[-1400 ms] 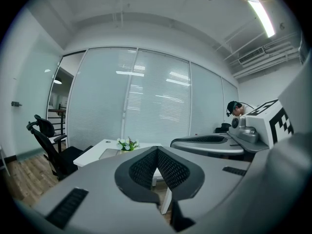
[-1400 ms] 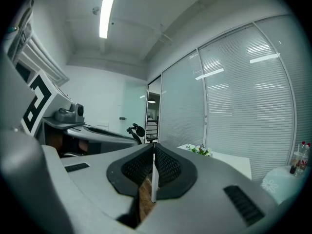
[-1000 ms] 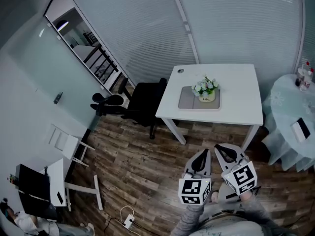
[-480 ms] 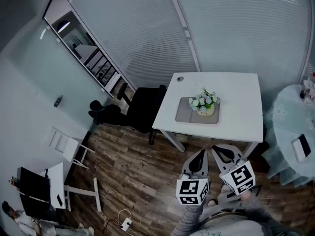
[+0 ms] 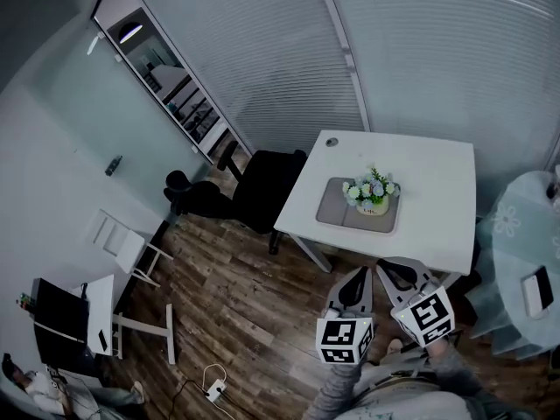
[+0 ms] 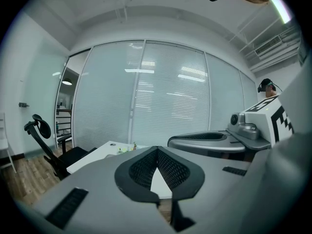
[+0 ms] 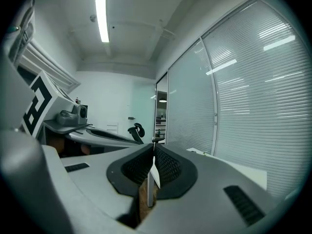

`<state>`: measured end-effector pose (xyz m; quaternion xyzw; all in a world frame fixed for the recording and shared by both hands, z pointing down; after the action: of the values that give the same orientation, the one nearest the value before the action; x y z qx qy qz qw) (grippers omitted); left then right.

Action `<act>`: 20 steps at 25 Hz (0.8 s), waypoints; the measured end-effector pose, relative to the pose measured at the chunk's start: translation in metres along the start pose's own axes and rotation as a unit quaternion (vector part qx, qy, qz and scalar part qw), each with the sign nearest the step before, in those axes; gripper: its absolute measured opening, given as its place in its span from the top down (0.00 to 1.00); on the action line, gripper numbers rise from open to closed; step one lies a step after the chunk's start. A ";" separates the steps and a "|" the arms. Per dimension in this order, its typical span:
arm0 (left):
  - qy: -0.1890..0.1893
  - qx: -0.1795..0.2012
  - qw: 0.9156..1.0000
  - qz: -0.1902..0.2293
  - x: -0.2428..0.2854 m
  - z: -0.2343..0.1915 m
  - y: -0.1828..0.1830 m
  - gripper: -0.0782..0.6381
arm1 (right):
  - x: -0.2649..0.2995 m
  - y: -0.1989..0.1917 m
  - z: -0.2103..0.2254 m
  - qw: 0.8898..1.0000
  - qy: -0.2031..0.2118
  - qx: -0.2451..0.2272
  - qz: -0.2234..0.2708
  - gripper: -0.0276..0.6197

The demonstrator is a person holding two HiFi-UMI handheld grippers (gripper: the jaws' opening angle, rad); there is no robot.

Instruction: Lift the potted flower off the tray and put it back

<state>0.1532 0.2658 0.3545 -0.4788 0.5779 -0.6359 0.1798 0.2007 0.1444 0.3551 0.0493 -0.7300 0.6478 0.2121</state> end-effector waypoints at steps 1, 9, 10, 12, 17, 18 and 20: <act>0.003 -0.002 1.000 -0.001 0.002 0.000 0.000 0.88 | 0.002 0.000 0.002 1.000 0.003 -0.001 -0.001 0.92; 0.011 -0.007 1.000 -0.006 0.016 -0.004 0.008 0.88 | 0.013 0.002 0.014 1.000 0.018 -0.001 -0.004 0.92; 0.011 -0.007 1.000 -0.005 0.016 -0.006 0.009 0.88 | 0.016 0.002 0.015 1.000 0.018 -0.002 -0.004 0.92; 0.010 -0.006 1.000 -0.005 0.018 -0.010 0.010 0.88 | 0.020 0.004 0.015 1.000 0.017 -0.002 -0.004 0.92; -0.001 -0.008 1.000 -0.007 0.027 -0.027 0.013 0.88 | 0.033 0.010 0.019 1.000 0.004 0.003 -0.004 0.92; -0.004 -0.007 1.000 -0.008 0.029 -0.031 0.014 0.88 | 0.037 0.010 0.020 1.000 0.000 0.001 -0.003 0.92; -0.014 -0.005 1.000 -0.009 0.035 -0.039 0.017 0.88 | 0.045 0.013 0.023 1.000 -0.008 0.002 -0.002 0.92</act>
<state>0.0990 0.2554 0.3580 -0.4939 0.5740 -0.6279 0.1796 0.1502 0.1334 0.3578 0.0565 -0.7302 0.6486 0.2070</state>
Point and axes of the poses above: the fingertips, and each gripper's own axes: x forward along the fingers, z to its right, y out of its top, the point moved 9 cm from there along -x, backward along the fingers, and after that the axes turned 13 degrees about -z, right-handed, at the moved point
